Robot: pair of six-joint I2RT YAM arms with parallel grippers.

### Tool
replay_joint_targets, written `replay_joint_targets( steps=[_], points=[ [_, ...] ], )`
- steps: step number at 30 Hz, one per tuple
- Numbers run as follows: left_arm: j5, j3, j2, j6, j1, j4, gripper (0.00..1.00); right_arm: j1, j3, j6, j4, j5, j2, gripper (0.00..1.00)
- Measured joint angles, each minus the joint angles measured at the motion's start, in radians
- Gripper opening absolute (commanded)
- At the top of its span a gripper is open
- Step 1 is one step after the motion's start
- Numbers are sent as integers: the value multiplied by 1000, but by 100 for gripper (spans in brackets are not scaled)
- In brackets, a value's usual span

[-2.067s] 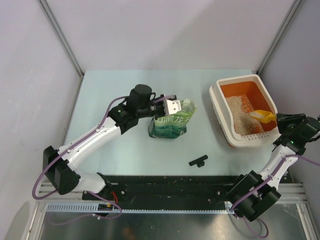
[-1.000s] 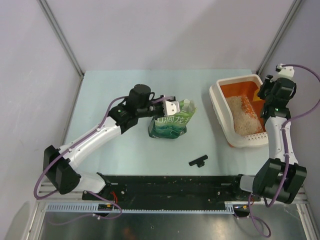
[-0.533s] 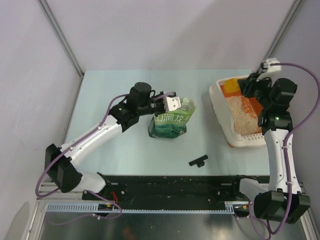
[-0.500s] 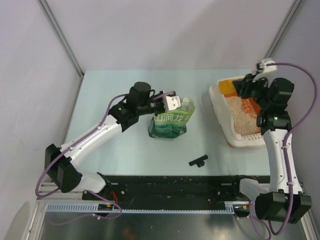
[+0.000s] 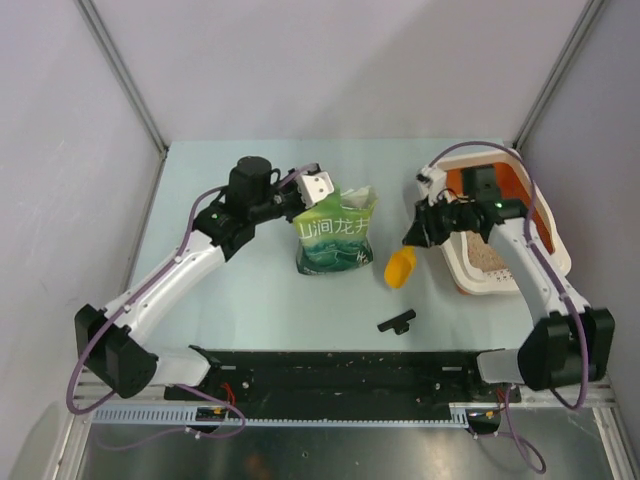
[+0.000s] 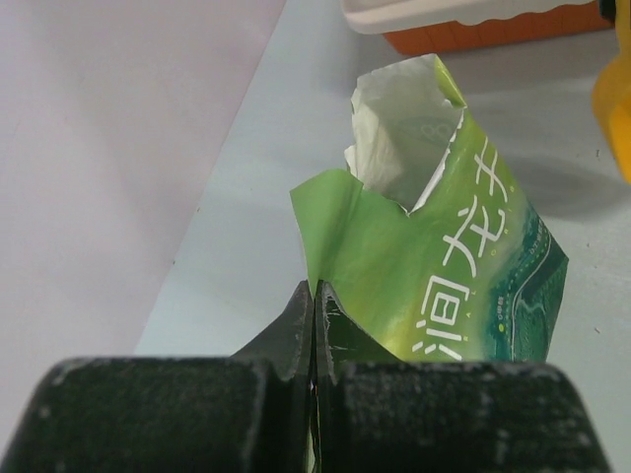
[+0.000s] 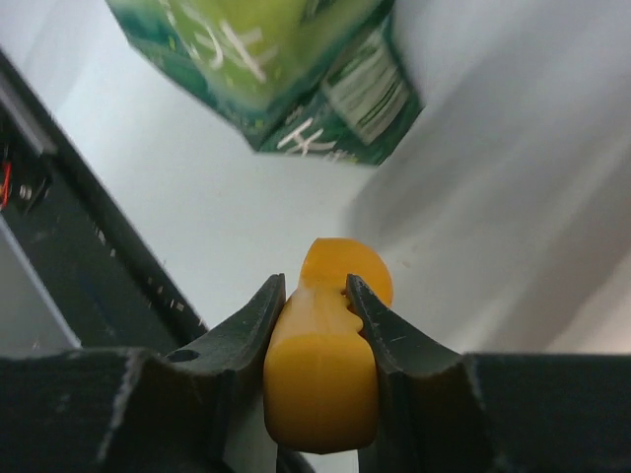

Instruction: Fill the litter box with clean litter

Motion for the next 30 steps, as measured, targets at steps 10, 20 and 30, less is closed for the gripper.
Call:
replay_joint_targets(
  steps=[10,20,30],
  points=[
    [-1,-82,-96,-14,15,-6,0,56,225,-194,-299,-21,387,20],
    [15,-94,-107,-36,17,-2,0,-12,498,-180,-395,15,647,73],
    [60,-61,-50,-64,15,16,0,-28,531,-119,-223,26,557,72]
  ],
)
